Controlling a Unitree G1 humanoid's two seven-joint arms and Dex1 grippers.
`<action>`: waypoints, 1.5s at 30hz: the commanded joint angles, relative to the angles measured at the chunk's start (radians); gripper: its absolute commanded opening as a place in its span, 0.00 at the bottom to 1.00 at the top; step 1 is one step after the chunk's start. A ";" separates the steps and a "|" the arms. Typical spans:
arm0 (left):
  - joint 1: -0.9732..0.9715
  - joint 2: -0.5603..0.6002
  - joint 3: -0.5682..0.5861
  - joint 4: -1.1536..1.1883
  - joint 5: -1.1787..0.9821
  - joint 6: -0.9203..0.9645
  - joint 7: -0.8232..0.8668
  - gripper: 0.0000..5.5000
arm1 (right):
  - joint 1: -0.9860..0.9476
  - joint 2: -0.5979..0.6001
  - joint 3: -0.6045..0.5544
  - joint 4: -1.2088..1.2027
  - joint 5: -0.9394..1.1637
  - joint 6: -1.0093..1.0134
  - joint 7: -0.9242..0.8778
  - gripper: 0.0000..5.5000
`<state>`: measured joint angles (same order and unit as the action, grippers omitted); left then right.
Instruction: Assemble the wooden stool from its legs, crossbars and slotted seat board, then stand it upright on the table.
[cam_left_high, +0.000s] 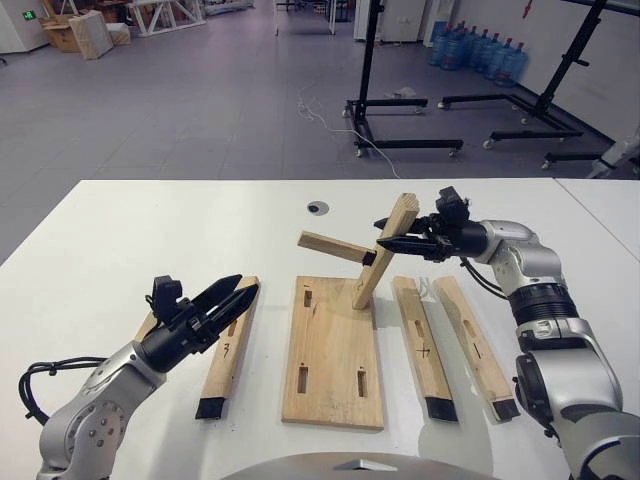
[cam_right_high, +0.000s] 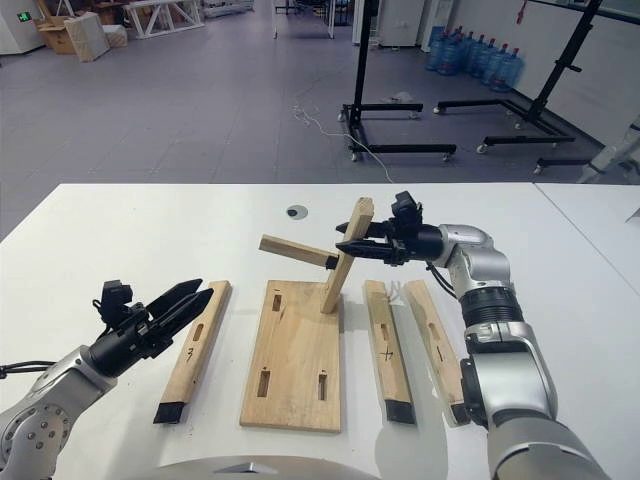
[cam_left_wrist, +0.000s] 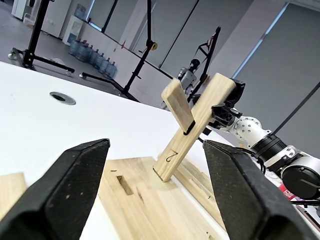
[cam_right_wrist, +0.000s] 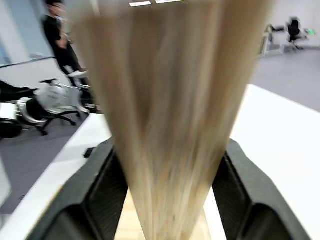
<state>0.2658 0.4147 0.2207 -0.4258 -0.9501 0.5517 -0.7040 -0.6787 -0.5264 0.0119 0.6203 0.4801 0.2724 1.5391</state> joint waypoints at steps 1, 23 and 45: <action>0.011 -0.014 -0.007 0.011 0.032 -0.023 0.004 0.62 | -0.035 0.006 -0.027 -0.016 -0.002 0.005 -0.031 0.56; 0.393 -0.224 -0.008 -0.209 0.107 -0.185 0.184 0.62 | 0.825 0.147 -0.408 -1.046 0.044 0.459 -1.189 0.68; 0.340 -0.274 -0.127 -0.235 0.383 -0.283 0.410 0.62 | 1.064 -0.032 -0.263 -1.136 -0.015 0.934 -1.225 0.41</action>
<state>0.6358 0.1443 0.0844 -0.6795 -0.5989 0.2844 -0.3222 0.3583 -0.5782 -0.2884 -0.5659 0.4632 1.1309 0.3213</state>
